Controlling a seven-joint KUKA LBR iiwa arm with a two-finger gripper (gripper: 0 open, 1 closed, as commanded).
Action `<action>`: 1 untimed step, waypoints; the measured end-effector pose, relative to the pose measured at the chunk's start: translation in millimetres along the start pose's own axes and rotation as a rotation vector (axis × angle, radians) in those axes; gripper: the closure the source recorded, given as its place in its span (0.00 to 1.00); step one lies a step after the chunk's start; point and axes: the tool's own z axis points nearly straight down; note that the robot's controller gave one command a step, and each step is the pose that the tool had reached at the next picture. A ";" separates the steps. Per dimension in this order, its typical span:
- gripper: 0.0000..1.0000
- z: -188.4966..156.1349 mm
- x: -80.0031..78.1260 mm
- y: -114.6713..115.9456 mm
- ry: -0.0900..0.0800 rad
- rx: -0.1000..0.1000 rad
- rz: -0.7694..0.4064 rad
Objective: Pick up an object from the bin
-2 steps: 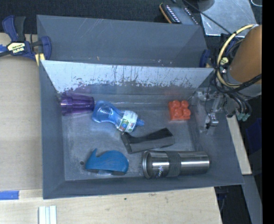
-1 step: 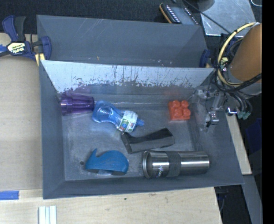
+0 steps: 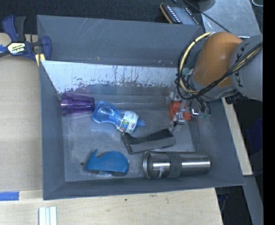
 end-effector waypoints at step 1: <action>0.00 11.1 13.1 -28.2 -0.014 -0.011 -0.115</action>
Offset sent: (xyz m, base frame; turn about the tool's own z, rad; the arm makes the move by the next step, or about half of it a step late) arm -0.0014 0.0841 -0.0238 -0.0017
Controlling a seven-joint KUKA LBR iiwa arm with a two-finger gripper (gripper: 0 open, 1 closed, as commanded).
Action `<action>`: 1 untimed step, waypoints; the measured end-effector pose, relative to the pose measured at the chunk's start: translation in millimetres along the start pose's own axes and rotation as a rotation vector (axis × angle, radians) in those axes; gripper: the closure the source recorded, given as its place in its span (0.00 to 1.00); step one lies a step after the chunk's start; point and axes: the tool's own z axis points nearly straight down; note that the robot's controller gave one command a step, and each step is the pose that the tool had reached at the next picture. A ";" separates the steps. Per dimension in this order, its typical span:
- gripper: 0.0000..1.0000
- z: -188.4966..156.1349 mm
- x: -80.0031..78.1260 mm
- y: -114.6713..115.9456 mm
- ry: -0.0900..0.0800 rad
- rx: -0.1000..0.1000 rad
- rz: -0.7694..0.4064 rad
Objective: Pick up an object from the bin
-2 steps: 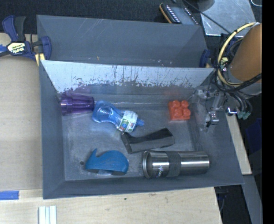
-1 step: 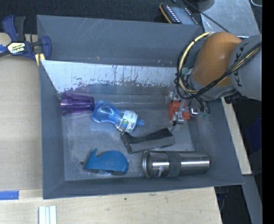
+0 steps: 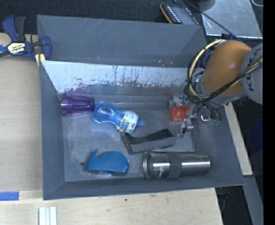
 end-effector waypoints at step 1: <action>0.00 7.6 -17.3 94.3 -0.003 0.017 0.107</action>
Offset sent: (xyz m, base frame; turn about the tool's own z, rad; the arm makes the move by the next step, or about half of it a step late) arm 0.0249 0.0282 -0.0219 0.0580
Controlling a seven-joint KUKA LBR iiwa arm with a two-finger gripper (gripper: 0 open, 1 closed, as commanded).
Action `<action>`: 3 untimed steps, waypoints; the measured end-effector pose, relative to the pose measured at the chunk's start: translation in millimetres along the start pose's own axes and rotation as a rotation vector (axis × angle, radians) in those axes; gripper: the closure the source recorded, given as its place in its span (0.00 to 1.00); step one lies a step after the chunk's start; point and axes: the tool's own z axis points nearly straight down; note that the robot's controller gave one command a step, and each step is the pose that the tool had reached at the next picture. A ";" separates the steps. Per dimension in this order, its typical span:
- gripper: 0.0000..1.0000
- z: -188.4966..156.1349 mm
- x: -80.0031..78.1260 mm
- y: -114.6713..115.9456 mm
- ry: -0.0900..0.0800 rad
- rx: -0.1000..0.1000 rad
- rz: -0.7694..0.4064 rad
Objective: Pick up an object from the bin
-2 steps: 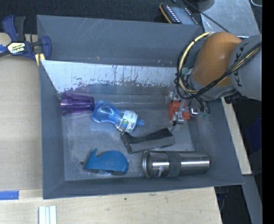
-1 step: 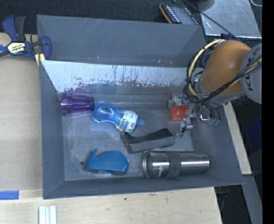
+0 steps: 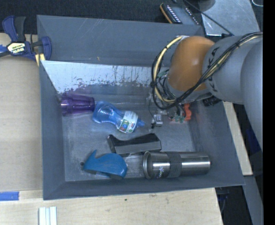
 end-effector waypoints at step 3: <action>0.00 14.9 -8.7 8.5 0.003 -0.016 0.025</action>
Offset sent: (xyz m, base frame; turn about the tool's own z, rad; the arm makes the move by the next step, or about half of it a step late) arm 0.0000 0.0000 0.0000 0.0000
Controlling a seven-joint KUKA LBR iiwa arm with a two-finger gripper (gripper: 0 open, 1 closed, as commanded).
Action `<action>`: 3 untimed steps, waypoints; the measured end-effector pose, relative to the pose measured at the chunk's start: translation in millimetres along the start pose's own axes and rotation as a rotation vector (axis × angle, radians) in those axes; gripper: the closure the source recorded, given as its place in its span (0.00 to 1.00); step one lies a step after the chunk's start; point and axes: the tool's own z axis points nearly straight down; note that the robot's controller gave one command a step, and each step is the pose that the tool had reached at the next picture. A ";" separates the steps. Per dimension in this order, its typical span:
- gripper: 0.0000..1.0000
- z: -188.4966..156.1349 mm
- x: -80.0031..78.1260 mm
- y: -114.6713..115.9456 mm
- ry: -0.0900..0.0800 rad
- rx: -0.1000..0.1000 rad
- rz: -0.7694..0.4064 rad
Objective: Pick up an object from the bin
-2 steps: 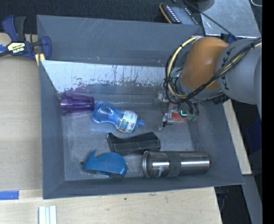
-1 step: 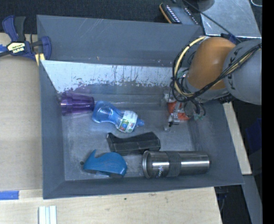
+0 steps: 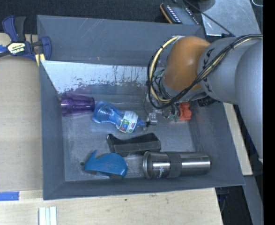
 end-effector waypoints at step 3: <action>0.00 -0.7 48.7 -71.6 -0.012 0.003 -0.028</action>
Offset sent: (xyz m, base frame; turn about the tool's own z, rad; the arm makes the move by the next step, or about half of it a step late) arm 0.0000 0.0000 0.0000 0.0000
